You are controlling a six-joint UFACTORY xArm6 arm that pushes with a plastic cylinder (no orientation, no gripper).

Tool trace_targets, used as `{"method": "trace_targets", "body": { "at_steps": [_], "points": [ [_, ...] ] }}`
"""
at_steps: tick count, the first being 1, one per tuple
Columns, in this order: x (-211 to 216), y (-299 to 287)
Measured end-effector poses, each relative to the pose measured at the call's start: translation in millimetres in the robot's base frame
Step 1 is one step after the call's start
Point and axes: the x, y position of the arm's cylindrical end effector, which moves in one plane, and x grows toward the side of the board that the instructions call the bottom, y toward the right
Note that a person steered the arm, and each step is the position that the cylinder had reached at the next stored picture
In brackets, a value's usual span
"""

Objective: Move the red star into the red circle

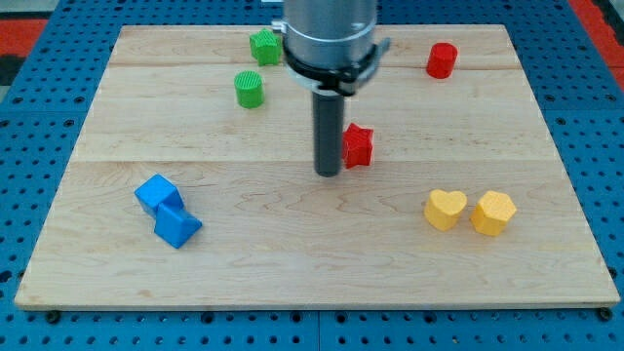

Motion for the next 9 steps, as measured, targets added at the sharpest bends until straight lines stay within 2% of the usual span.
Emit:
{"method": "trace_targets", "body": {
  "at_steps": [1,2,3,4,7,9],
  "points": [
    [-20.4,45.4],
    [-75.3,46.4],
    [-101.8,-2.7],
    [-116.7,-22.9],
    [-126.9,122.6],
    [-167.6,141.0]
  ]
}}
